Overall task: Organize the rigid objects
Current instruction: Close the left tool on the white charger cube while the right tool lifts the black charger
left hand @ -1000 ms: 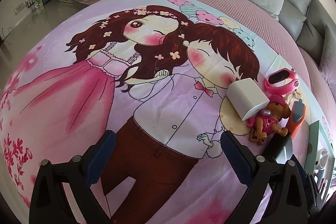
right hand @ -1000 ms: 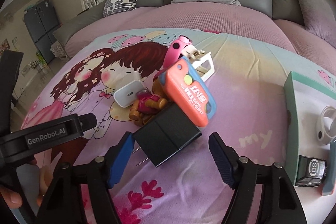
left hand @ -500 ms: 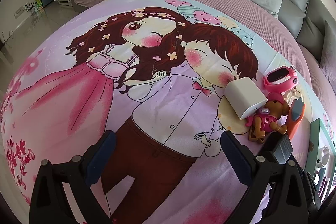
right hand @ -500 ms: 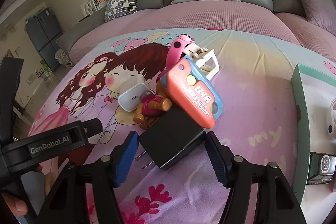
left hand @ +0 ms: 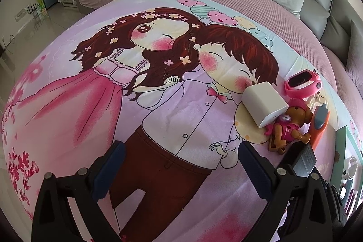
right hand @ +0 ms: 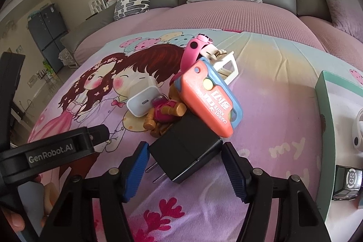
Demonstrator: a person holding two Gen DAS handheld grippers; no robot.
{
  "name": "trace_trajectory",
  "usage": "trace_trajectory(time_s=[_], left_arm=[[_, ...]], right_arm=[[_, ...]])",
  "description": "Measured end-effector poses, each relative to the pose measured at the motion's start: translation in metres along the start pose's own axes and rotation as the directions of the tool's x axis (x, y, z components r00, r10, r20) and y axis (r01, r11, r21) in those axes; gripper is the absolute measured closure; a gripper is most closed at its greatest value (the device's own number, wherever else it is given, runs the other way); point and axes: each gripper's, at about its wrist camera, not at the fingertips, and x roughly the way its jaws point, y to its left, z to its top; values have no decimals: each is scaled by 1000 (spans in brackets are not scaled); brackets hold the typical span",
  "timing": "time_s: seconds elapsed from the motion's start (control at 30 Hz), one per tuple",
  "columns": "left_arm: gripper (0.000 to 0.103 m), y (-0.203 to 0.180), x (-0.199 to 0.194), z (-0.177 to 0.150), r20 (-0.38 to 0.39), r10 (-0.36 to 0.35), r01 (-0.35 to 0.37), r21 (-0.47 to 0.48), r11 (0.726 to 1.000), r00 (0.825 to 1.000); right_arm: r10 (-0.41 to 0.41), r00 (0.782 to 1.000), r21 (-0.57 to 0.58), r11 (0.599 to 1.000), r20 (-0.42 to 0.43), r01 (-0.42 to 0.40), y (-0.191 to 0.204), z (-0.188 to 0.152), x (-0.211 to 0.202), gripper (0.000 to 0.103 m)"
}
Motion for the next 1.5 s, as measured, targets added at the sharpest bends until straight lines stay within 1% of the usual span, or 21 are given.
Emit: trace_trajectory(time_s=[0.2,0.3,0.5,0.7,0.8,0.93,1.07,1.23,1.27,1.3,1.37,1.43,1.5], left_arm=[[4,-2,-2,0,11,3,-3,4,1000,1000],[4,-5,-5,2,27,-9,9,-3,1000,1000],[4,-10,-10,5,65,-110,114,-59,992,992],[4,-25,-13,16,95,-120,125,-57,990,988],[4,-36,-15,27,114,-102,107,-33,994,988],[4,-51,-5,38,85,-135,137,-12,991,987],[4,-64,13,42,45,-103,103,0,995,994],[6,-69,26,41,21,-83,83,10,997,996],[11,-70,28,40,17,-83,82,13,997,996],[20,-70,31,39,10,-93,93,15,996,996],[30,-69,34,38,-4,-115,115,15,993,993],[33,-68,35,37,-3,-122,122,20,992,993],[49,-67,34,36,-6,-139,139,16,990,990]], right_arm=[[-10,1000,8,1000,-3,10,-2,0,-6,35],[-21,1000,20,1000,-3,21,-7,1,-11,35],[-22,1000,24,999,16,22,-13,5,-25,35],[-37,998,54,998,52,34,-25,11,-44,35],[-58,996,65,996,75,53,-32,14,-54,35],[-71,993,88,994,96,63,-42,18,-63,35],[-84,992,112,991,98,73,-51,19,-66,35],[-88,992,139,987,90,75,-60,19,-66,35],[-86,992,143,987,89,73,-61,19,-66,35],[-85,992,145,987,89,72,-62,19,-66,35],[-87,992,145,987,88,73,-62,19,-67,35],[-86,992,145,987,87,73,-62,19,-67,35],[-85,993,146,987,85,72,-63,19,-66,35]])
